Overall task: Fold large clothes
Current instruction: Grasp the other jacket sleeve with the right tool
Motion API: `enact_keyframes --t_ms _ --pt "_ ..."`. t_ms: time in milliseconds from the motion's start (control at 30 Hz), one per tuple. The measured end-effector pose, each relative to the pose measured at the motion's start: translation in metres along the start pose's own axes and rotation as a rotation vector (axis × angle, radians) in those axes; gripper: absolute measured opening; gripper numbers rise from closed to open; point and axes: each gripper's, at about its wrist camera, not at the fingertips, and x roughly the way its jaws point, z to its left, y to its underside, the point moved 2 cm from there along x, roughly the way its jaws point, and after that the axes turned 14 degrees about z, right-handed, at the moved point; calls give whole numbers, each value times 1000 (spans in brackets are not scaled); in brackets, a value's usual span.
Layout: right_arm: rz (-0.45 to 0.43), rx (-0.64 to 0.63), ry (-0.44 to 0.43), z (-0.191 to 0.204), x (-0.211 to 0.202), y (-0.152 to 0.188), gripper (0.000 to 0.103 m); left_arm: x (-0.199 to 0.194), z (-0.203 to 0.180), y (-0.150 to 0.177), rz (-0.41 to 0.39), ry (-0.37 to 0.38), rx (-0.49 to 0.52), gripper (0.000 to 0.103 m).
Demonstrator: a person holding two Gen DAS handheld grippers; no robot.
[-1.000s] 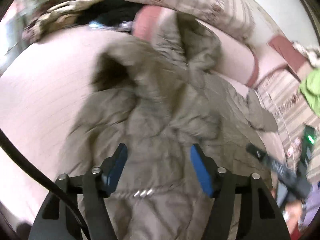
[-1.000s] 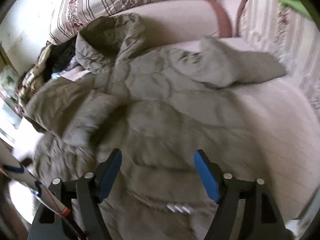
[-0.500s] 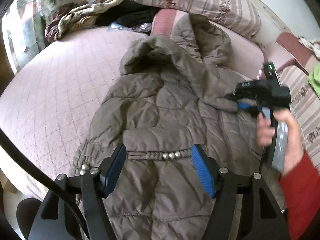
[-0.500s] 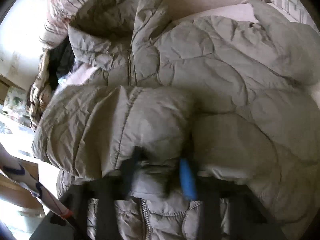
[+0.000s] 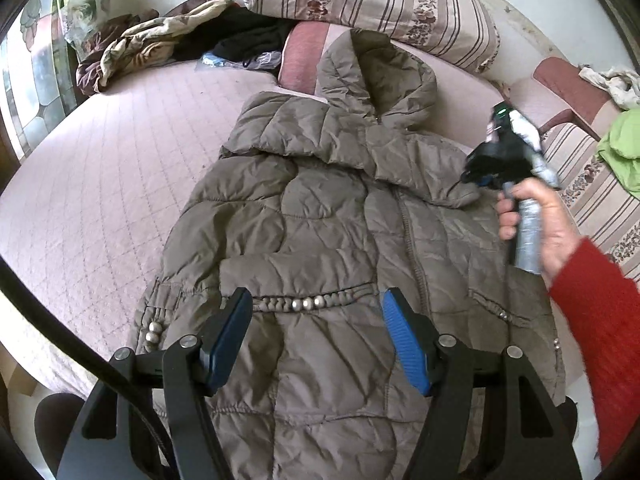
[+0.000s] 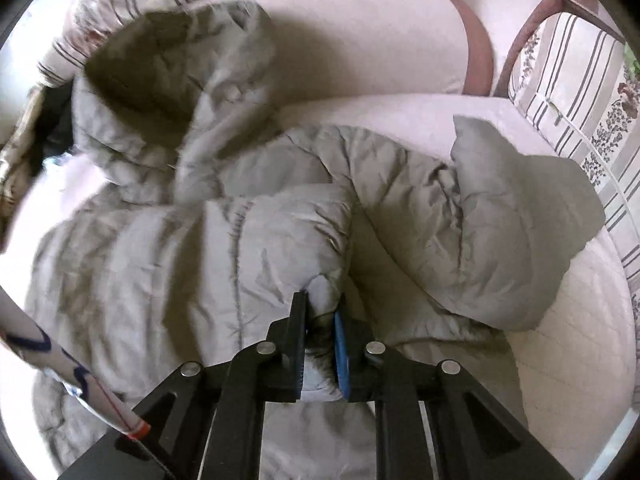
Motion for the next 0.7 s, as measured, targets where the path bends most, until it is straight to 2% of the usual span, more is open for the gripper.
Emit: enact_keyframes --t_ms 100,200,367,433,500,600,700 --pt "31 25 15 -6 21 -1 20 -5 -6 1 -5 -15 11 67" --pt "24 70 -18 -17 21 -1 25 -11 -11 4 -10 -31 23 67" --pt "-56 90 -146 -46 -25 21 29 -23 -23 11 -18 -34 35 67" --pt "-88 85 -188 -63 -43 36 53 -29 -29 14 -25 -26 47 67" --pt "-124 83 -241 -84 -58 53 65 -36 -39 19 -34 -25 67 67" --pt "-88 91 -252 -127 -61 79 67 -42 -52 25 -23 -17 89 67" --pt "-59 167 -212 -177 -54 94 66 -39 -61 31 30 19 97 67"
